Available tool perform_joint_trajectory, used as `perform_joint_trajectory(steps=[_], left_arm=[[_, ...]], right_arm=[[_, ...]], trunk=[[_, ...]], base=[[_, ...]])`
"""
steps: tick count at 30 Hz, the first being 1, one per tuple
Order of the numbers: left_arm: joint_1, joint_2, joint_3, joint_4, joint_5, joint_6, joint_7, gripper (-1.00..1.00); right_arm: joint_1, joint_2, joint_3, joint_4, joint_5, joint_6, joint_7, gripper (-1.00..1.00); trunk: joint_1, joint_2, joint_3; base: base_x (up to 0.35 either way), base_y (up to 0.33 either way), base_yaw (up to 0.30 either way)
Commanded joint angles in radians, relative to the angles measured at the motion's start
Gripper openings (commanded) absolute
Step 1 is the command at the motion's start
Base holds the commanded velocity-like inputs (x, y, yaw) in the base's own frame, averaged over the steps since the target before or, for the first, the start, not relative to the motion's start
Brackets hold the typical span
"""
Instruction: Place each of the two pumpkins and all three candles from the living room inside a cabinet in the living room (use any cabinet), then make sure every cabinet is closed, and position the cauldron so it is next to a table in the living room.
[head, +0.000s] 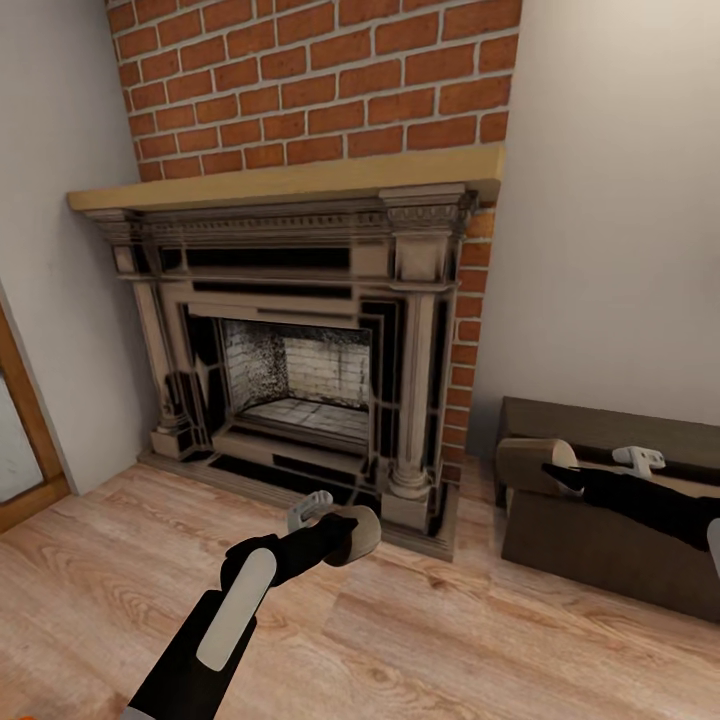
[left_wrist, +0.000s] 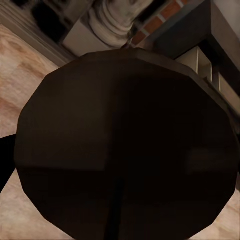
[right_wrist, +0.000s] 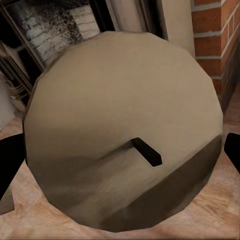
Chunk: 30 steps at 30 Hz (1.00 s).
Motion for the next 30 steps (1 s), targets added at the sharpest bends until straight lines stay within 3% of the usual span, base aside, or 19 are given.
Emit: perform_joint_trajectory(steps=[1,9,18,24,30], left_arm=[[0.0,0.0,0.0,-0.001,0.01,0.002,0.009,-1.0],[-0.001,0.0,-0.001,-0.001,0.009,0.002,0.007,-1.0],[-0.001,-0.002,-0.003,0.032,-0.005,-0.018,0.002,-1.0],[-0.001,-0.024,-0.062,0.025,-0.021,-0.041,0.006,-1.0],[-0.001,-0.023,-0.072,0.026,-0.023,-0.059,0.007,-1.0]], right_arm=[[-0.002,0.0,-0.001,0.0,0.003,0.008,0.006,-1.0],[-0.002,0.002,-0.003,0.0,0.065,0.016,0.007,-1.0],[-0.003,0.002,-0.003,0.0,0.077,0.011,0.007,-1.0],[-0.005,0.001,-0.008,0.0,0.077,0.006,0.007,-1.0],[-0.005,0.0,-0.009,0.0,0.077,0.007,0.007,-1.0]], trunk=[[-0.004,0.007,0.0],[-0.035,0.063,0.013],[-0.069,0.126,0.026],[-0.092,0.168,0.035],[-0.115,0.21,0.045]], base=[[0.0,0.0,0.0],[0.0,0.0,0.0],[0.0,0.0,0.0],[0.0,0.0,0.0],[0.0,0.0,0.0]])
